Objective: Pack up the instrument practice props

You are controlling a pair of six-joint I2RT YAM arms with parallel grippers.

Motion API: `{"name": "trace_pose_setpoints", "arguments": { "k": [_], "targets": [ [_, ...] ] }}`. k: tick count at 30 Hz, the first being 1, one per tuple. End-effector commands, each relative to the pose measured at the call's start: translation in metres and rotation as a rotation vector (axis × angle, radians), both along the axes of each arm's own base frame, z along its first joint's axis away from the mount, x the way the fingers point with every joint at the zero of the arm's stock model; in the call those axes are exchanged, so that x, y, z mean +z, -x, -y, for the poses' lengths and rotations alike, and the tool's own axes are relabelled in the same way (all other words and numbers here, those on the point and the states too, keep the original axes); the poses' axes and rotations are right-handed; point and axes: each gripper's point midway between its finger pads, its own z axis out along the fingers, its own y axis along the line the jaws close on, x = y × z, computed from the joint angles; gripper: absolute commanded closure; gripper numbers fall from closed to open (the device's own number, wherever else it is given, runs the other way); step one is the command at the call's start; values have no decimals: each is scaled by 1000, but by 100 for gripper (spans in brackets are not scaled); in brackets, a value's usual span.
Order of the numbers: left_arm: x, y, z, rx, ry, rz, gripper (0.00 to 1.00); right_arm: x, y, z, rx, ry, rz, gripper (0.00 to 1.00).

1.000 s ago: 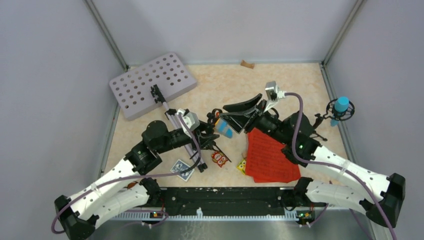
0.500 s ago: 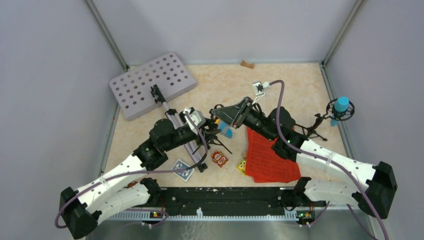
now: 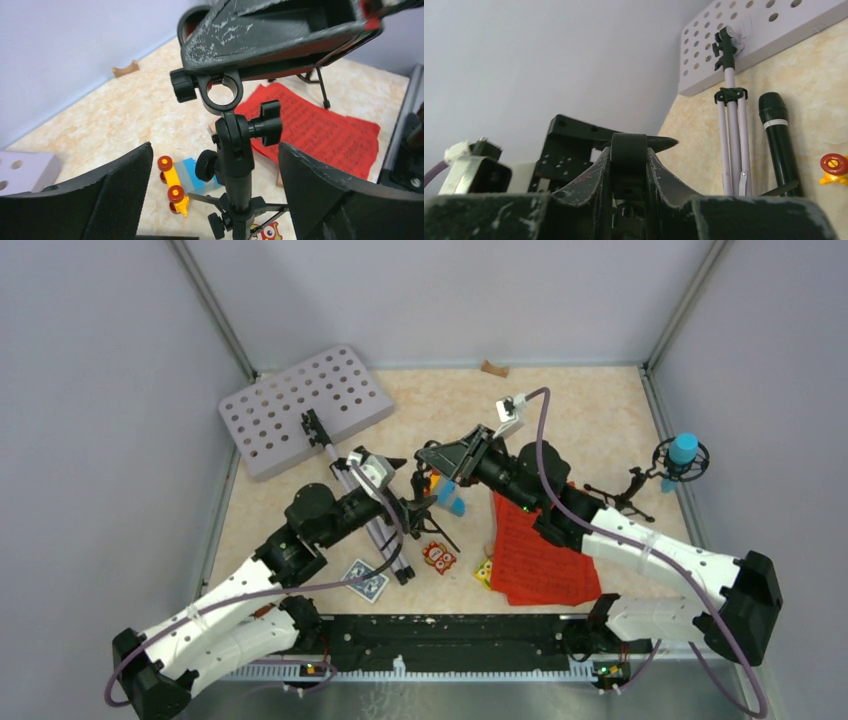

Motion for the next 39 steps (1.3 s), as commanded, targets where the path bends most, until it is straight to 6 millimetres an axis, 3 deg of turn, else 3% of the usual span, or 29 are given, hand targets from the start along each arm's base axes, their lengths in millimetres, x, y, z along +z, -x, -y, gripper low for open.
{"name": "trace_pose_setpoints", "arguments": {
  "k": [1, 7, 12, 16, 21, 25, 29, 34, 39],
  "targets": [
    [23, -3, -26, 121, 53, 26, 1, 62, -21, 9, -86, -94, 20, 100],
    [23, 7, -64, 239, 50, -27, 1, 73, -90, 28, -176, -148, -7, 100],
    [14, 15, -87, 299, 33, -41, 1, 73, -153, 21, -234, -98, 55, 100],
    [7, 16, -96, 334, 29, -46, 1, 52, -208, 4, -273, -49, 97, 100],
    [-17, 12, -98, 359, -28, -84, 1, 24, -268, -17, -278, -13, 149, 100],
    [-21, 12, -99, 362, -35, -89, 1, -14, -308, -39, -242, 59, 160, 100],
    [-27, 12, -101, 374, -35, -88, 1, -40, -331, -51, -223, 82, 147, 100],
    [-26, 13, -101, 372, -16, -98, 1, -43, -336, -50, -237, 116, 188, 100],
    [-27, 11, -106, 405, -12, -105, 1, -61, -334, -49, -228, 147, 151, 69]
  ]
}}
